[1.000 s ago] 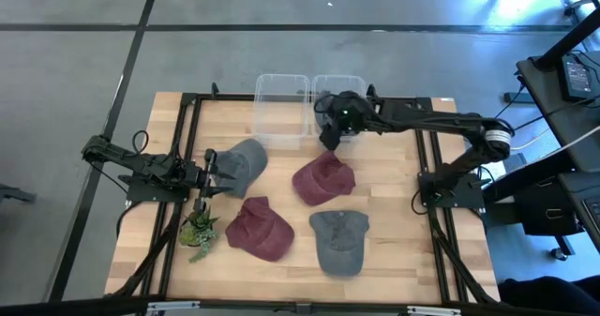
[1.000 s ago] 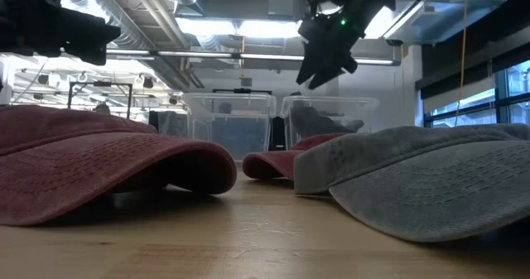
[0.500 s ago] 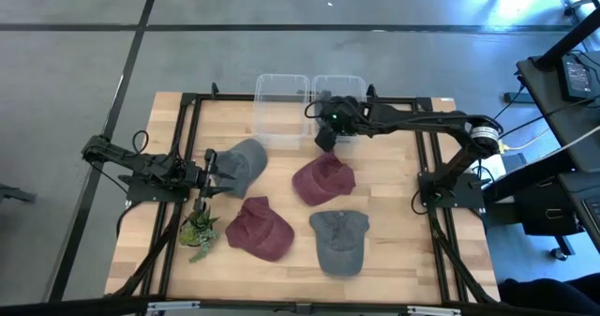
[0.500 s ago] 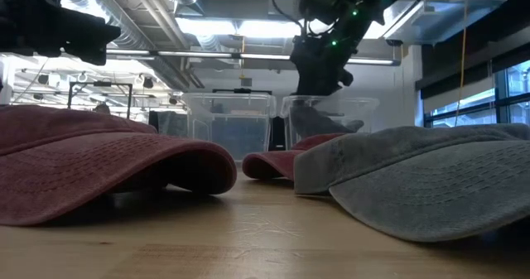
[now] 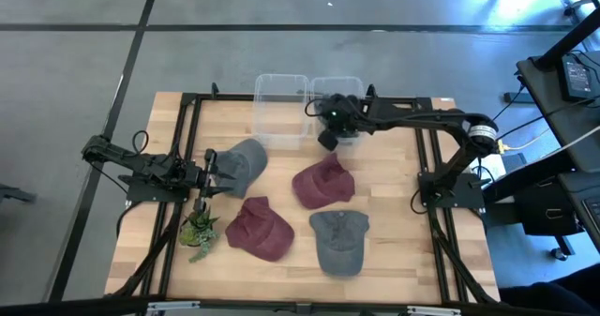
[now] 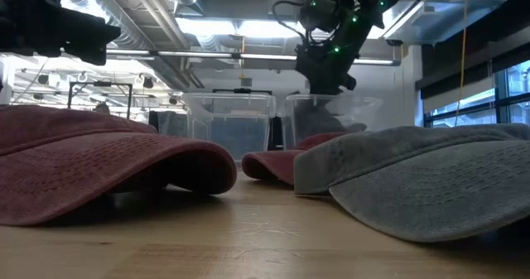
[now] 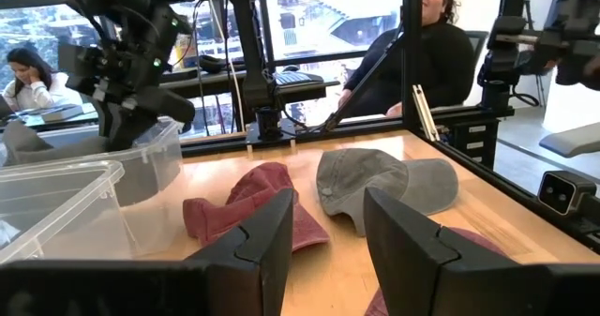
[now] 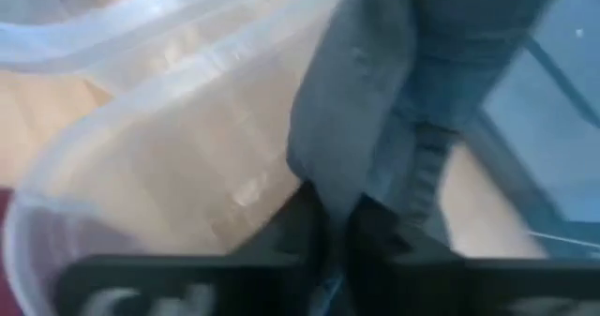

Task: Pick & Place hat
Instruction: Put the top right black cap into the right transparent bin

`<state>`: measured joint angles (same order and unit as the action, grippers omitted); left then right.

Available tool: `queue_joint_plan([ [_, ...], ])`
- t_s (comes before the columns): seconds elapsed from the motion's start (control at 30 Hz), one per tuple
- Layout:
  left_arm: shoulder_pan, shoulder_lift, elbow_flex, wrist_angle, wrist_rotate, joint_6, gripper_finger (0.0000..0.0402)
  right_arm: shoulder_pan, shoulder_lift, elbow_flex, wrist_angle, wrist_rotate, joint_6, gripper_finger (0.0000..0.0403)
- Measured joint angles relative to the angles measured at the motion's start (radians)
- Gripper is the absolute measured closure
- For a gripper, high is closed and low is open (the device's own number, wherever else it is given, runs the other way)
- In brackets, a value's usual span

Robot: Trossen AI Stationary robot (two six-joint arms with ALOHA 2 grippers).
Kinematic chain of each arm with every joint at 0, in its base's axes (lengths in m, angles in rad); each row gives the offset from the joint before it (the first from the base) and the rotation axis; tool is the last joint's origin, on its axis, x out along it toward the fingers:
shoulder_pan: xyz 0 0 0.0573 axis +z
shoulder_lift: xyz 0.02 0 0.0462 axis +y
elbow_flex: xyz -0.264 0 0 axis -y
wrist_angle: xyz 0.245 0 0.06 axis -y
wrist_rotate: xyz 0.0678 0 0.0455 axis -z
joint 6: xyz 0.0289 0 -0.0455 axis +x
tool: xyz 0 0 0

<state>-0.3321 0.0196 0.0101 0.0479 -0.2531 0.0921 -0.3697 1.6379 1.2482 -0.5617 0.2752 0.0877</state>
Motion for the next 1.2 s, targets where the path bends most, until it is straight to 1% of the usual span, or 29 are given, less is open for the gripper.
queue_joint_plan([
  [0.03, 0.000, 0.000, 0.000, 0.000, 0.000, 0.000, 0.0274, -0.005, 0.000, 0.019, -0.022, 0.001, -0.020, 0.0386],
  [0.13, 0.000, 0.000, 0.000, 0.000, 0.000, 0.000, 0.0274, -0.021, -0.002, 0.105, -0.134, 0.008, -0.061, 0.0388],
  [0.2, 0.000, 0.000, 0.000, 0.000, 0.000, 0.000, 0.0274, -0.027, -0.002, 0.178, -0.204, 0.034, -0.096, 0.0391],
  [0.3, 0.000, 0.000, 0.000, 0.000, 0.000, 0.000, 0.0274, -0.034, -0.003, 0.296, -0.305, 0.055, -0.198, 0.0396],
  [0.47, 0.000, 0.000, 0.000, 0.000, 0.000, 0.000, 0.0274, -0.038, -0.004, 0.481, -0.474, 0.046, -0.499, 0.0397],
  [0.57, 0.000, 0.000, 0.000, 0.000, 0.000, 0.000, 0.0274, -0.047, -0.005, 0.541, -0.506, 0.044, -0.718, 0.0397],
  [0.73, 0.000, 0.000, 0.000, 0.000, 0.000, 0.000, 0.0274, -0.069, -0.005, 0.556, -0.481, 0.031, -1.071, 0.0397],
  [0.83, 0.000, 0.000, 0.000, 0.000, 0.000, 0.000, 0.0274, -0.088, -0.003, 0.556, -0.465, -0.007, -1.187, 0.0397],
  [1.03, 0.000, 0.000, 0.000, 0.000, 0.000, 0.000, 0.0274, -0.156, 0.040, 0.539, -0.440, -0.123, -1.221, 0.0397],
  [1.2, 0.000, 0.000, 0.000, 0.001, -0.033, 0.000, 0.0274, -0.195, 0.111, 0.485, -0.395, -0.140, -1.222, 0.0397],
])
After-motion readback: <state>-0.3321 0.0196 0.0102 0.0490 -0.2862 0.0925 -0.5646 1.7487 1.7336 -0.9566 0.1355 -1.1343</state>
